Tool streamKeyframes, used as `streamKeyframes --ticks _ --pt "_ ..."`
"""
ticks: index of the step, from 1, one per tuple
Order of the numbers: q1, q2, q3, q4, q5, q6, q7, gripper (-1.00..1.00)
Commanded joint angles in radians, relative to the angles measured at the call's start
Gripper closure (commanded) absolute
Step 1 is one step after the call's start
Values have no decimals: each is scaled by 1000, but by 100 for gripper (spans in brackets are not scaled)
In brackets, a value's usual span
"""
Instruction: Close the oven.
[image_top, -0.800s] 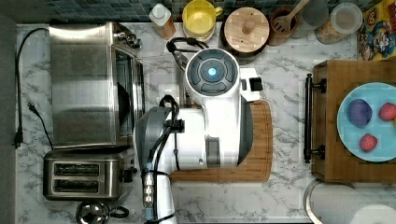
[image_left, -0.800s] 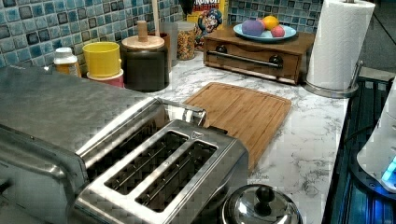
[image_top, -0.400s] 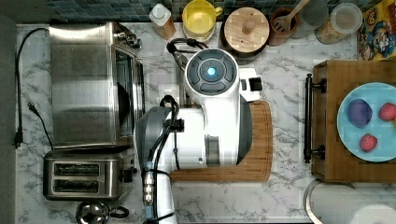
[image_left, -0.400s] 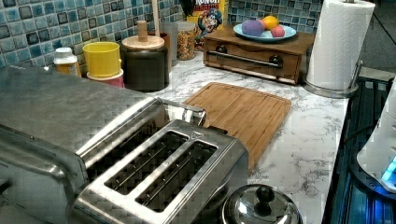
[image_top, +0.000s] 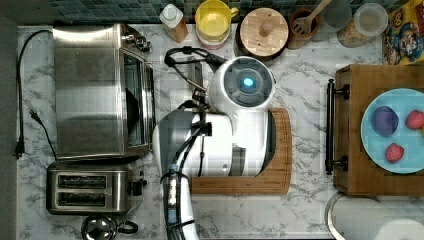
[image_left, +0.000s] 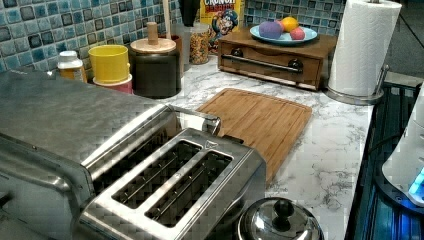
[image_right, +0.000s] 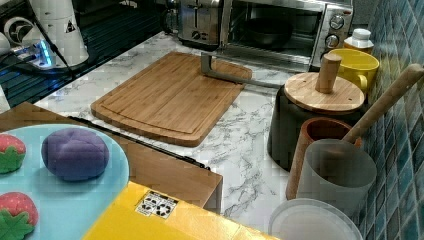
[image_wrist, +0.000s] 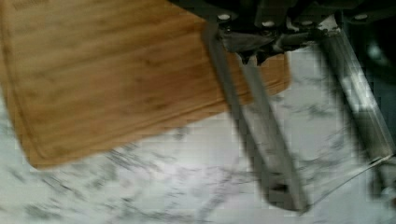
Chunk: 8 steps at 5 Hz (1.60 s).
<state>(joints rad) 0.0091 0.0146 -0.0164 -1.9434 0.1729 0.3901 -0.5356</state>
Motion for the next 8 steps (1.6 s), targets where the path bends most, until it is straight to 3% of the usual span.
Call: streamKeyframes --ticks 1,2,3,4,5,6,8 --pt "-115 47 -126 -71 340 72 -540 100" --pt "-80 169 -163 27 466 -68 -770 100" --pt "-81 231 -118 49 491 -94 -872 100" --pt "-67 238 -92 -13 542 -20 -999 100" --pt "-76 222 -75 -81 672 94 -1121 100" --pt "-65 245 -61 -100 692 195 -1155 100" --pt "-41 376 -38 -49 601 265 -1063 100"
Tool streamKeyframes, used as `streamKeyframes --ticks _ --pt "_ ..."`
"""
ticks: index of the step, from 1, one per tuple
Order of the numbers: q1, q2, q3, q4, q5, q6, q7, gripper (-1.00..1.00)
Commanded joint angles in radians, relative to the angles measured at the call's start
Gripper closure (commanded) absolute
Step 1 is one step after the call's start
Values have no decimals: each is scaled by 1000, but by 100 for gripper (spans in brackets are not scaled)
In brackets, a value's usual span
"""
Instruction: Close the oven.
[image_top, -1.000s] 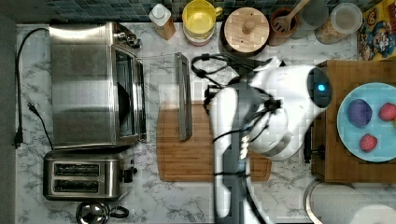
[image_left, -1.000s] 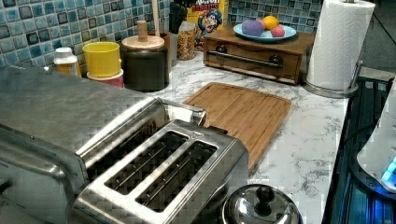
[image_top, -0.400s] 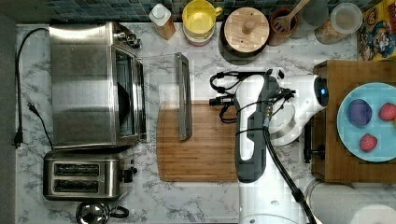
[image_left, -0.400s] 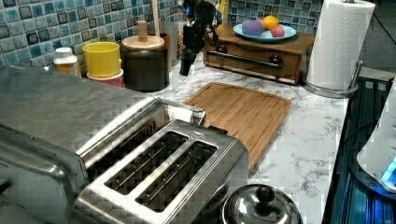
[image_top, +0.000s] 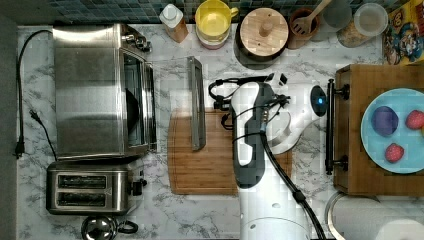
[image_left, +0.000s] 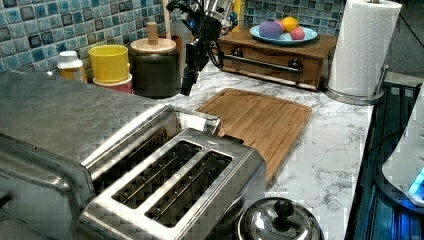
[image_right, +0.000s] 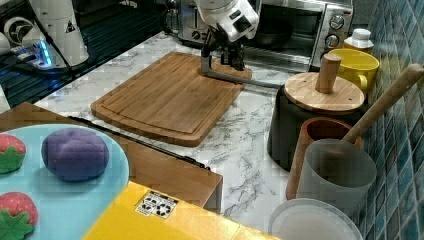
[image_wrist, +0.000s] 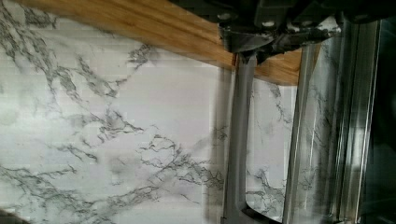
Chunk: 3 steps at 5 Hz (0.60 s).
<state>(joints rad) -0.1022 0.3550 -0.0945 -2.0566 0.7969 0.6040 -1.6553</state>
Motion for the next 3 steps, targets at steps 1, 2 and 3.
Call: streamKeyframes --ticks 1,2,3 --pt "81 65 31 91 -19 27 74 100" --pt "89 86 38 119 -64 -13 137 100" --pt "63 56 49 88 -8 -4 146 100"
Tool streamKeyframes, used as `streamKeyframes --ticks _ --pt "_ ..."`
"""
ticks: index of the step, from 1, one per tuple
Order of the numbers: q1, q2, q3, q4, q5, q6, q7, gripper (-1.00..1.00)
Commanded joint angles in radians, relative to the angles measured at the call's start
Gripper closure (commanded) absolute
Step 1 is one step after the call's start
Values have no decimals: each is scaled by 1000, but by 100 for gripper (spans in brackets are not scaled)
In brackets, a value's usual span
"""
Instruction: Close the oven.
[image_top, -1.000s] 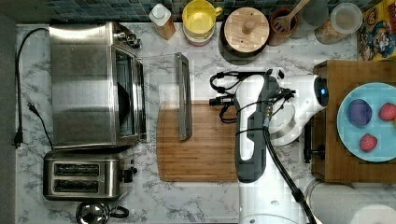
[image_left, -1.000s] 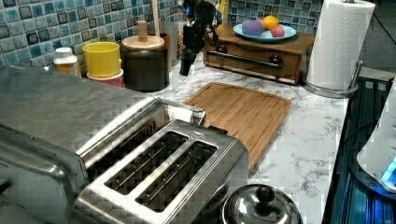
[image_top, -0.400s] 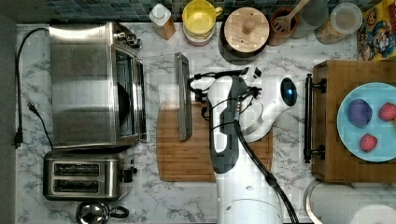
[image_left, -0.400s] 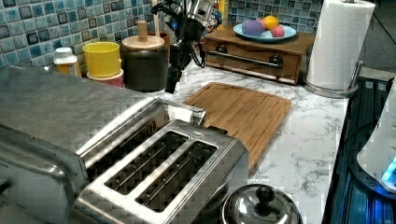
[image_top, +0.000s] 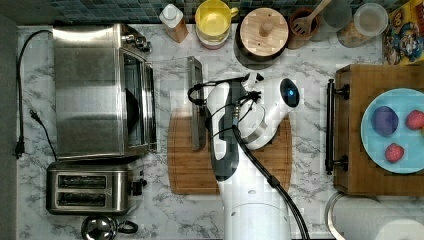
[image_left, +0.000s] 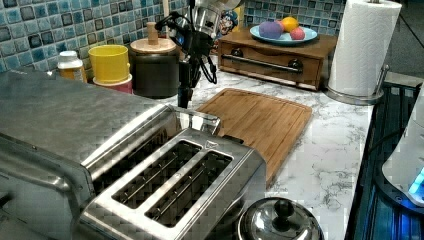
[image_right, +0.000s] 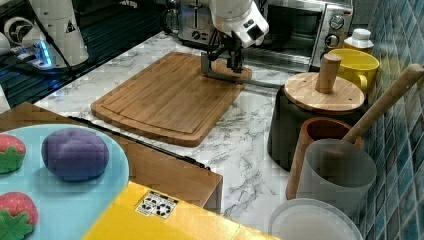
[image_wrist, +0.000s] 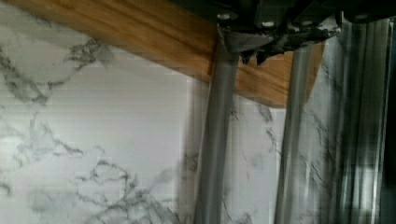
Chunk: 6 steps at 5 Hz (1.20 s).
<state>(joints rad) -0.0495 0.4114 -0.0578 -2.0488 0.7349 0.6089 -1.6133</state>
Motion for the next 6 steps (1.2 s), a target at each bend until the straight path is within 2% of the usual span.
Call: streamKeyframes --ticks 1,2,3,4,6 --pt "-12 -14 29 51 146 -7 87 100" --pt "15 -22 25 39 188 6 93 100" --pt "41 27 15 90 140 -58 131 100" --pt "54 39 21 104 134 -69 138 100" --pt "46 -13 39 151 135 -229 160 100"
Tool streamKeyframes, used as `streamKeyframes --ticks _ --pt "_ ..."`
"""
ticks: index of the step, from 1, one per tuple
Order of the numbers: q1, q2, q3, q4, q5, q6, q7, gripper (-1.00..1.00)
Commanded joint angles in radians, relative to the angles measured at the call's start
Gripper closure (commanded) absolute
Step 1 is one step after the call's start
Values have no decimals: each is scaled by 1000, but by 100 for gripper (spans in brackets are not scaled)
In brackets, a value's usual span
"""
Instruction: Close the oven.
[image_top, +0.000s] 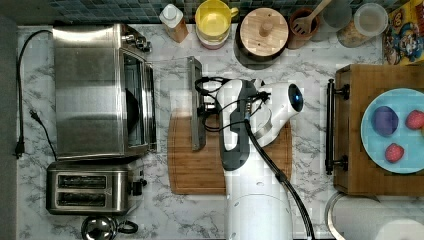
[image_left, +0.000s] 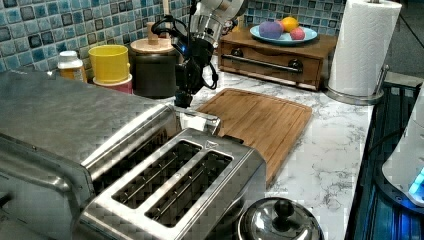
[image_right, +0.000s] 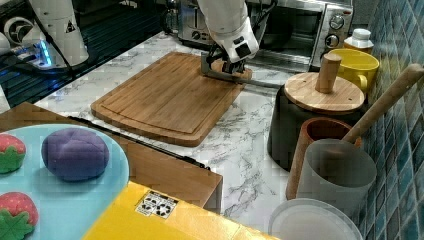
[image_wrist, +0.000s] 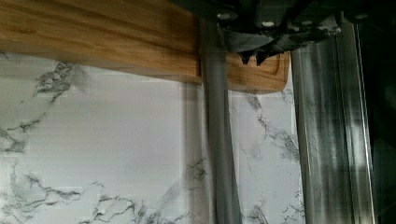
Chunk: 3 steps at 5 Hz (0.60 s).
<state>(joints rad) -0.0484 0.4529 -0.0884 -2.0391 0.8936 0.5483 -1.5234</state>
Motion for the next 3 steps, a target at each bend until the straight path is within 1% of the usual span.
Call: streamKeyframes --ticks 1,2,3 --pt "3 -115 182 133 -44 -166 80 100" --pt "88 -186 172 122 -59 -171 93 100" --pt "171 -230 207 117 -184 -115 180 100"
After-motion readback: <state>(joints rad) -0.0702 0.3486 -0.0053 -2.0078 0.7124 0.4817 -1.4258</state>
